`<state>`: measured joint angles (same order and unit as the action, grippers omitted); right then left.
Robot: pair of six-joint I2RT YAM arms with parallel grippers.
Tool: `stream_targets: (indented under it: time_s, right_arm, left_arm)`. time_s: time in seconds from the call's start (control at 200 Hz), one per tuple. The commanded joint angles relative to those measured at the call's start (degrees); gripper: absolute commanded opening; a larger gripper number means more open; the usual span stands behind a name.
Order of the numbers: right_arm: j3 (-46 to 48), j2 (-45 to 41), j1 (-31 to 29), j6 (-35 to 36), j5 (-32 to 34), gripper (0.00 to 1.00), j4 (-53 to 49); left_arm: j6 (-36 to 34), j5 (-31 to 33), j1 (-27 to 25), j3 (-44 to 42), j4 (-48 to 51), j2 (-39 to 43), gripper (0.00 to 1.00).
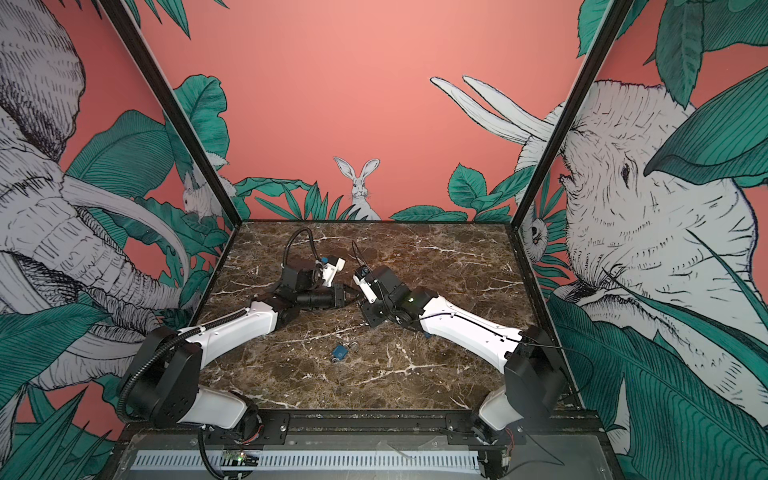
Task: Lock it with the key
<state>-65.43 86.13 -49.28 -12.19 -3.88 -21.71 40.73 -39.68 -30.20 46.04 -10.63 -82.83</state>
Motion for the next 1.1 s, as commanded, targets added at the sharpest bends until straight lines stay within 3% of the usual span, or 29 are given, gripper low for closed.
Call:
stream_targets:
  time_s: [0.0, 0.26, 0.375, 0.455, 0.5, 0.59, 0.655, 0.845, 1.095]
  right_arm:
    - [-1.92, -0.63, 0.06, 0.51, -0.42, 0.11, 1.23]
    - [-2.41, -0.68, 0.14, 0.50, -0.65, 0.11, 0.98]
    - [-2.38, -1.02, 0.14, 0.30, -0.94, 0.11, 1.09]
    - [-2.26, -1.29, 0.31, -0.05, -1.54, 0.11, 1.24]
    - [-1.99, -1.39, 0.68, -0.44, -2.28, 0.15, 1.56]
    - [-0.67, -2.21, 2.55, -2.39, -6.43, 0.41, 2.95]
    - [2.30, -4.54, 4.82, -4.83, -9.97, 0.49, 6.35]
    - [13.94, -12.13, 12.59, -13.03, -20.68, 0.53, 20.29]
    - [20.55, -15.24, 12.93, -10.45, -19.21, 0.53, 27.38]
  left_arm:
    - [0.05, -0.77, -0.37, 0.81, -1.14, 0.11, 0.21]
    - [-0.06, -0.66, -0.39, 0.87, -0.83, 0.02, 0.11]
    - [-0.22, -0.66, -0.37, 0.87, -0.54, -0.05, 0.00]
    - [-0.18, -0.69, -0.38, 0.72, -0.60, 0.10, 0.00]
    - [0.15, -0.36, -0.40, 0.52, -0.78, 0.27, 0.00]
    - [1.39, 0.60, -0.41, 0.01, -1.87, 0.85, 0.00]
    - [2.97, 1.18, -0.38, -0.29, -3.00, 1.44, 0.00]
    - [7.22, 3.53, -0.39, -0.55, -5.92, 3.97, 0.00]
    - [13.35, 4.85, -1.08, -0.95, -7.31, 5.86, 0.00]
